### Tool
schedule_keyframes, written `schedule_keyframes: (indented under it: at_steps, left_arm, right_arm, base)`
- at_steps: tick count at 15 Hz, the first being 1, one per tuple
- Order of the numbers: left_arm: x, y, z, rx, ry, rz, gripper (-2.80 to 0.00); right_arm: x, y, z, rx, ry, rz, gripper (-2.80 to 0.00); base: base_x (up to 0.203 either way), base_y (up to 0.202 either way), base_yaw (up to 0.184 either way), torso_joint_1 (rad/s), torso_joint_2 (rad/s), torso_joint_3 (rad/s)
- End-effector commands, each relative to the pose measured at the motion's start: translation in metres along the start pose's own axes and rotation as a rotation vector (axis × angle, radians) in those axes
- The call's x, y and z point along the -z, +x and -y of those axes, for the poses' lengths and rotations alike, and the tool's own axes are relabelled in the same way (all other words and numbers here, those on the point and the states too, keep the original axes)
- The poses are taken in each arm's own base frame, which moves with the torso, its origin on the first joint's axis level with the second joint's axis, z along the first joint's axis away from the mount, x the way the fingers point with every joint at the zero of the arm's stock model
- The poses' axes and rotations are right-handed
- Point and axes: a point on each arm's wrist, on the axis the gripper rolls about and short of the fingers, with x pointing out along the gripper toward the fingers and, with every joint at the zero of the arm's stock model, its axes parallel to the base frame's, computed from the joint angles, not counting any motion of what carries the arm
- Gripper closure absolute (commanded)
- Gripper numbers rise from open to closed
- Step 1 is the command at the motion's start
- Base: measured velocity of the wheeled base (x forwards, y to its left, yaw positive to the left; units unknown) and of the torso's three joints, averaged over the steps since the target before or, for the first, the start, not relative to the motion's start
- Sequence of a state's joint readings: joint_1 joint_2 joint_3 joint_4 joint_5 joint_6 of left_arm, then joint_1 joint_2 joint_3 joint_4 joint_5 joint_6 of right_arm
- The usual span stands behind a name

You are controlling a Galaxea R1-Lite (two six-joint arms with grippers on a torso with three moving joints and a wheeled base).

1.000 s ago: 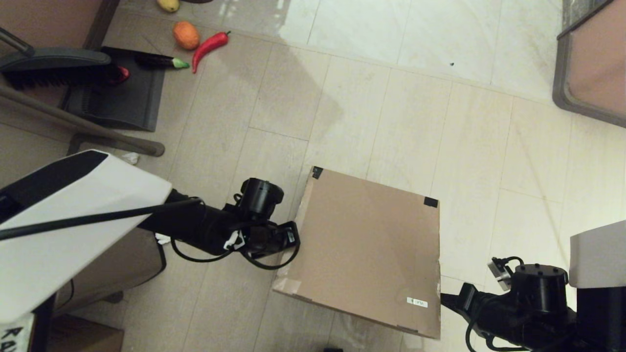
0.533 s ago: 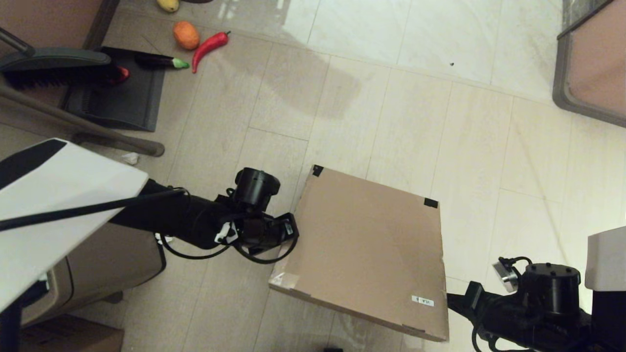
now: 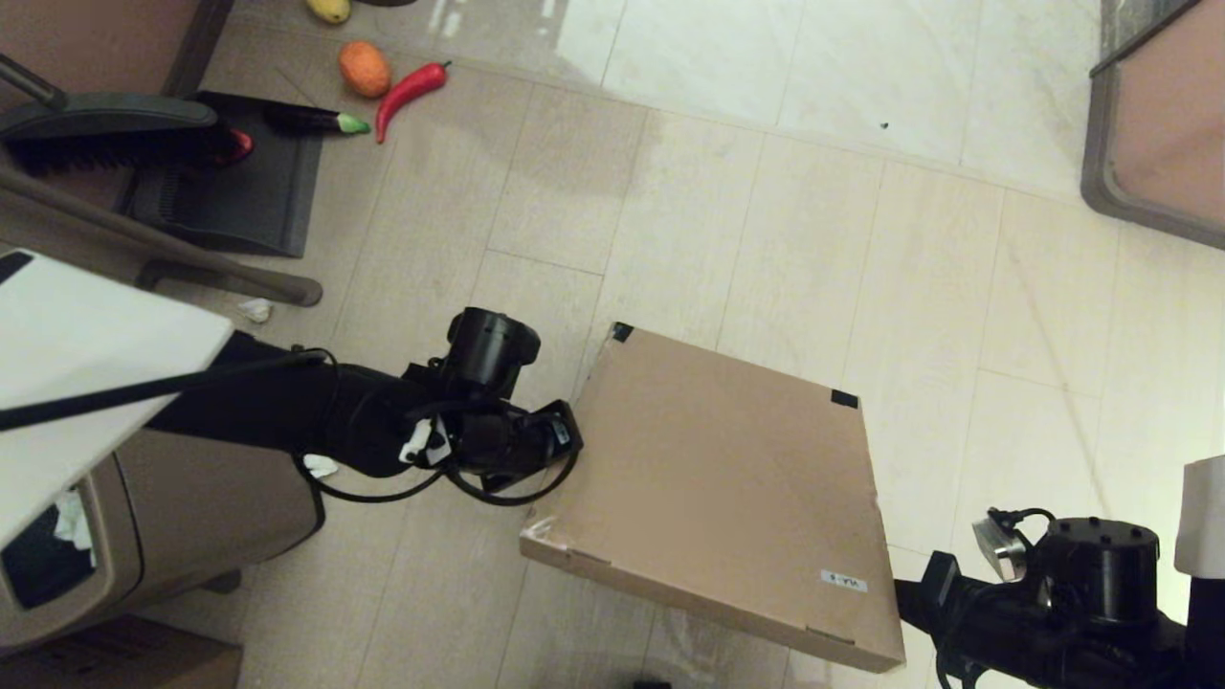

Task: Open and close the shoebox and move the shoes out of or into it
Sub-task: Open the shoe box

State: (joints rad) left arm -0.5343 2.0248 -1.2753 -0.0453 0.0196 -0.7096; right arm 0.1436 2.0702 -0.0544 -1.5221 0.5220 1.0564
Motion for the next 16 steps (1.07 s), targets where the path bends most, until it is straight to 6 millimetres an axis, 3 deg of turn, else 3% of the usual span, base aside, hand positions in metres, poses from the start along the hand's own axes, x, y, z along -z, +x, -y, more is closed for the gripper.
schedule_keyframes:
  at_steps: [1, 12, 16]
  left_arm:
    - [-0.004, -0.009, 0.003, 0.013, -0.006, 0.019, 0.0]
    - [-0.007, -0.016, 0.007, 0.024, -0.034, 0.027, 0.0]
    - [-0.023, -0.022, 0.021, 0.046, -0.117, 0.048, 0.0]
  right_arm:
    - [0.002, -0.003, -0.002, -0.016, 0.005, -0.013, 0.0]
    - [0.007, -0.019, -0.017, -0.125, 0.086, -0.125, 0.0]
    - [0.006, -0.018, -0.019, -0.138, 0.11, -0.133, 0.0]
  base:
    - [0.0, 0.0, 0.0, 0.0, 0.0, 0.0]
    - [0.0, 0.0, 0.0, 0.0, 0.0, 0.0]
    - [0.0, 0.0, 0.0, 0.0, 0.0, 0.0]
